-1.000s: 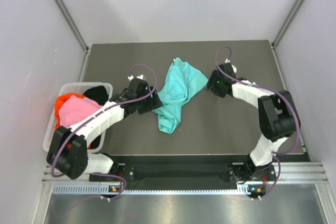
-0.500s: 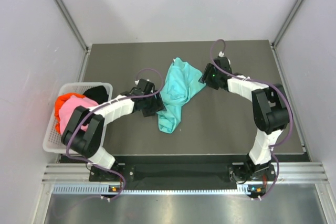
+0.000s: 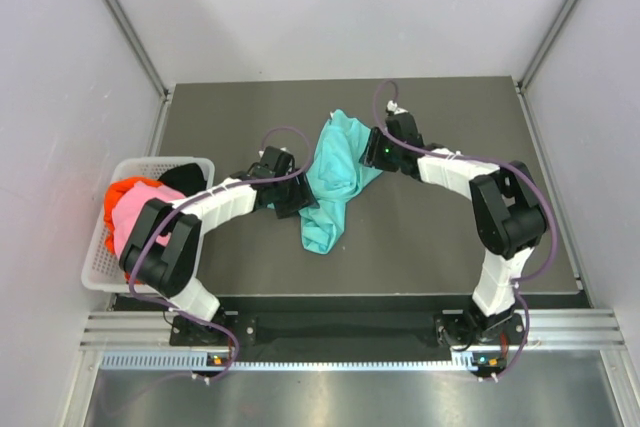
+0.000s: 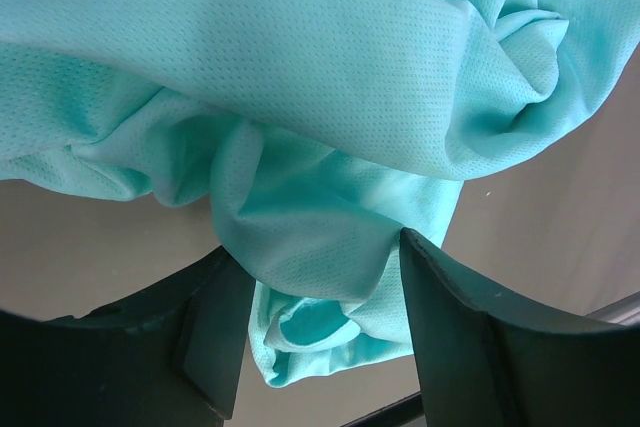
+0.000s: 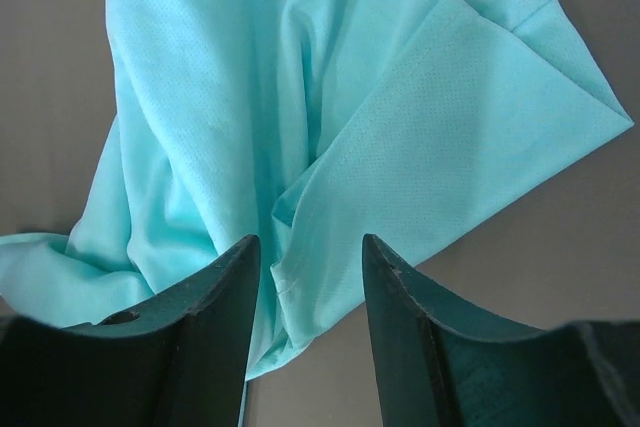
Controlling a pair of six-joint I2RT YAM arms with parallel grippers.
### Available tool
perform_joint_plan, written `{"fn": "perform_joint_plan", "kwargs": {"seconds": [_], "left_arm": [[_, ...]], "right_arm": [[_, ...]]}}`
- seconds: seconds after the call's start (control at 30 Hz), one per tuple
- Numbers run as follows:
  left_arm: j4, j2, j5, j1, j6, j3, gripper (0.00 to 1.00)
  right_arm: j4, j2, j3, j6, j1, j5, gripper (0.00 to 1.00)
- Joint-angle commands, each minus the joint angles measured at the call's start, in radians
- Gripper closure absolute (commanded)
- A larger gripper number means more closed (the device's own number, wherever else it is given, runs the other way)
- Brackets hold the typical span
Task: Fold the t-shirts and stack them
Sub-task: Flatten the tshirt out
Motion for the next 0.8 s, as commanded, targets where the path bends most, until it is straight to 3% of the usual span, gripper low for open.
{"fn": "perform_joint_plan", "kwargs": {"seconds": [0.0,0.23,0.33,0.47,0.77], "left_arm": [[0.044,-0.013,0.016,0.004,0.007,0.013,0.37],[0.043,-0.029,0.019,0.004,0.007,0.000,0.39],[0.032,-0.035,0.018,0.004,0.007,0.000,0.39],[0.021,-0.048,0.012,0.004,0.011,-0.006,0.39],[0.024,-0.071,0.016,0.004,0.005,-0.011,0.40]], "right_arm": [[0.047,0.003,0.009,-0.029,0.016,-0.007,0.54],[0.045,0.025,0.008,-0.030,0.028,-0.002,0.56],[-0.016,0.017,0.032,-0.030,0.013,0.097,0.57],[-0.131,0.052,0.156,0.019,-0.046,0.128,0.58],[-0.393,0.218,0.440,0.060,-0.046,0.297,0.59]]}}
